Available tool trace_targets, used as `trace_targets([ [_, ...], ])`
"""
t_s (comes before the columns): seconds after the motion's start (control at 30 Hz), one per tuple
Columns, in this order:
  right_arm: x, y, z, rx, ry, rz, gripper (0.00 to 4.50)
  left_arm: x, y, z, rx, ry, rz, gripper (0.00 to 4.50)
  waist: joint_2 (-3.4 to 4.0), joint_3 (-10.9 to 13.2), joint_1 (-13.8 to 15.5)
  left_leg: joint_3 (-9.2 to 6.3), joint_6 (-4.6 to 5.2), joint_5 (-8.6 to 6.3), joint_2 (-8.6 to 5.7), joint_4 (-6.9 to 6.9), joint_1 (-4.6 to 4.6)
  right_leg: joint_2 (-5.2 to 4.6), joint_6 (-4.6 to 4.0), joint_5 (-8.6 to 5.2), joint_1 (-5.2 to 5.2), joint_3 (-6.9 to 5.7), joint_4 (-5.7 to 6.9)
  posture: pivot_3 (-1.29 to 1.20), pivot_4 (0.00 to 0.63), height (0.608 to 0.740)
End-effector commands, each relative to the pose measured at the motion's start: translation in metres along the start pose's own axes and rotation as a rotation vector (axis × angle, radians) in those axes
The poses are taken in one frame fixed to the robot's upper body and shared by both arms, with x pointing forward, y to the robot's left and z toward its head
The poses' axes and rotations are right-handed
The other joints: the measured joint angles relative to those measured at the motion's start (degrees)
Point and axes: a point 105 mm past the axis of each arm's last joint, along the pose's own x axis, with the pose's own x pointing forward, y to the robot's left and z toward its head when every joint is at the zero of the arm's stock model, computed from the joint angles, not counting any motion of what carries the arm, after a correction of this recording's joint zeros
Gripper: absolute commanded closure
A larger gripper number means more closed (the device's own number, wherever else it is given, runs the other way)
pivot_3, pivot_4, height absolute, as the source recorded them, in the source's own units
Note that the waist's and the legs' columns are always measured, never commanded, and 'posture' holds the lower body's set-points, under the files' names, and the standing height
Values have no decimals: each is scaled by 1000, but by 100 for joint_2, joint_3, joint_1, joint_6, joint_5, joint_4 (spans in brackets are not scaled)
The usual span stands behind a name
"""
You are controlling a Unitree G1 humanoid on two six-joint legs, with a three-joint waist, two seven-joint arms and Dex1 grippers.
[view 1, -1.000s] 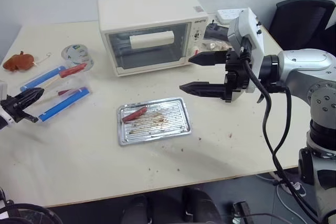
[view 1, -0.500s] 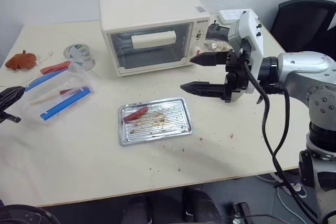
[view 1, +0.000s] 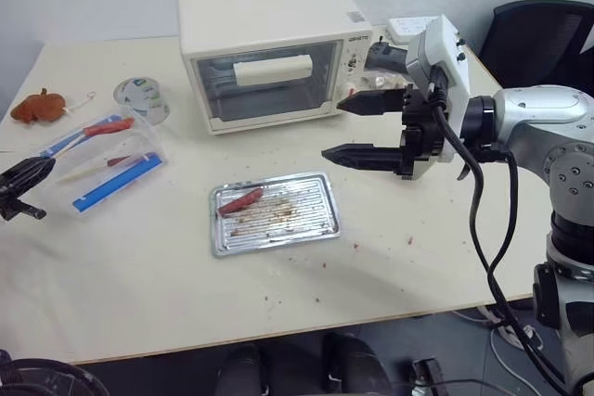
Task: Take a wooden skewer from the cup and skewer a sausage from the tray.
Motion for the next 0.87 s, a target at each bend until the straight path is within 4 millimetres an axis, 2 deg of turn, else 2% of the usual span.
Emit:
trace_targets([
  [0.03,-4,1,12,-49,-24,-7,0,-2,5,4,35,-2,21,2842,0,0,-19,0,0,0,1,0,1,0,0,0,-1,0,0,0,150,740],
  [0.17,-5,0,11,-45,-25,-14,0,-11,13,4,51,11,51,1776,0,0,-26,1,-1,-1,3,-1,1,2,0,0,-4,0,1,0,150,740],
  [0.27,-6,-1,9,-44,-24,-16,0,-25,20,11,49,2,65,1776,0,0,-26,0,-1,-1,3,-1,1,0,0,0,-4,0,0,0,150,740],
  [0.37,-7,-3,8,-43,-23,-20,0,-47,26,21,51,11,63,1776,-3,0,-35,-3,-1,-2,11,-1,0,1,-1,-1,-8,1,-1,0,150,740],
  [0.6,-12,-6,3,-45,-13,-19,0,-113,25,33,35,146,-14,1776,-3,0,-40,-1,-2,-13,33,-2,1,-1,-4,-2,-12,1,-6,0,150,740],
  [0.7,-12,-6,0,-39,-15,-15,0,-136,24,39,32,186,-24,1776,-3,0,-44,1,-5,-15,34,-2,3,0,-10,-6,-14,0,-4,0,150,740],
  [0.8,-10,-5,-3,-31,-21,-9,0,-148,29,49,31,184,4,1776,-4,0,-15,2,-8,-17,40,-1,3,3,-16,-9,-16,-2,-3,0,150,740],
  [0.87,-9,-5,-5,-29,-25,-8,0,-150,30,53,42,183,10,1776,-5,-1,-3,0,-10,-17,40,-1,4,2,-20,-11,-16,-4,-22,0,150,740],
])
